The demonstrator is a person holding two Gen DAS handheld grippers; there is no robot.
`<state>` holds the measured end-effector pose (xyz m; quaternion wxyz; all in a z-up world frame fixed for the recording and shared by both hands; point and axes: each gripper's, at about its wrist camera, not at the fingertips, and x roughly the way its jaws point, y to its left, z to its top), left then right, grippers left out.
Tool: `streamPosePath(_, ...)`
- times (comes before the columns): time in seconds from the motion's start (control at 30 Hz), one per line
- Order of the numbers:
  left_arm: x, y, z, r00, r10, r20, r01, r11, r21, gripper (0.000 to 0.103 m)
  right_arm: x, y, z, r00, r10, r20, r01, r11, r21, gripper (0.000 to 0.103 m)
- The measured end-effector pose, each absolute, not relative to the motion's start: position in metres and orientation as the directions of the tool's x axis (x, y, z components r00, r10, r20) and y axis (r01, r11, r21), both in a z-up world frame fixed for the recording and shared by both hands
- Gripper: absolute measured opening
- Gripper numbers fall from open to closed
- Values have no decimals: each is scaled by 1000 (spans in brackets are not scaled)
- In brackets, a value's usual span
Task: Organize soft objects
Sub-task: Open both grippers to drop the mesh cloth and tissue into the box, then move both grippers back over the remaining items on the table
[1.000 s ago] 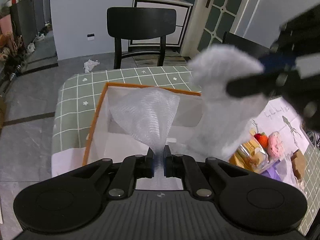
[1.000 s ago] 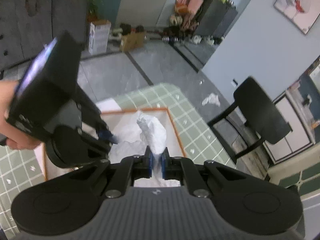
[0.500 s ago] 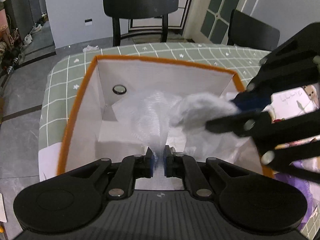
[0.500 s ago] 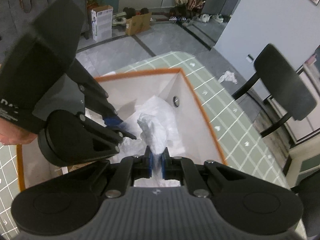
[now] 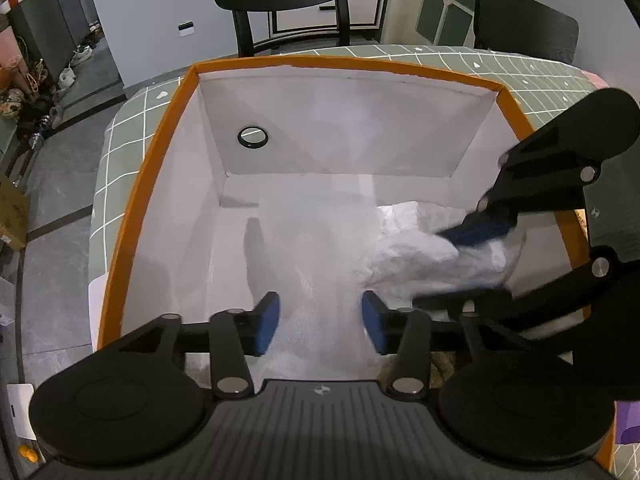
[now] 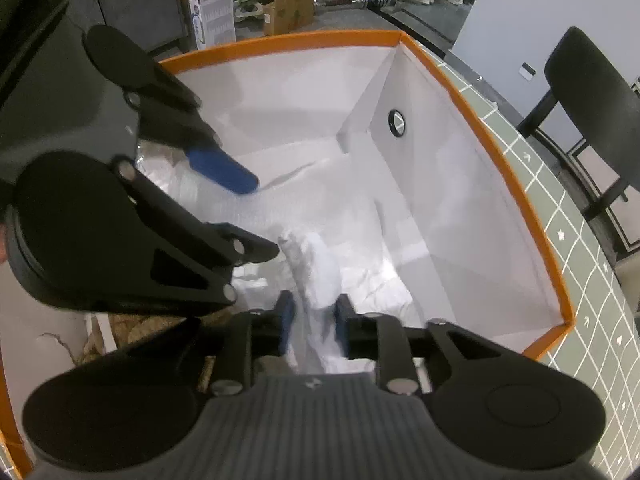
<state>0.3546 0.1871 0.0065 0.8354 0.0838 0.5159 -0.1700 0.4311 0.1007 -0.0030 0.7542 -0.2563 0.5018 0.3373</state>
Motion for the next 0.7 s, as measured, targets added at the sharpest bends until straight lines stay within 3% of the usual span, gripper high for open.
streamPosePath(0.03, 355, 188, 8, 407, -203, -891, 370, 928, -42, 60, 431, 100, -2, 271, 253, -929, -763, 645, -47, 49)
streamPosePath(0.17, 349, 190, 18, 413, -206, -887, 366, 929, -45, 61, 425, 94, 14, 296, 272, -916, -758, 650, -52, 53)
streamPosePath(0.7, 297, 176, 89, 490, -179, -853, 379, 925, 25, 64, 365, 70, 91, 399, 296, -868, -758, 639, -130, 56)
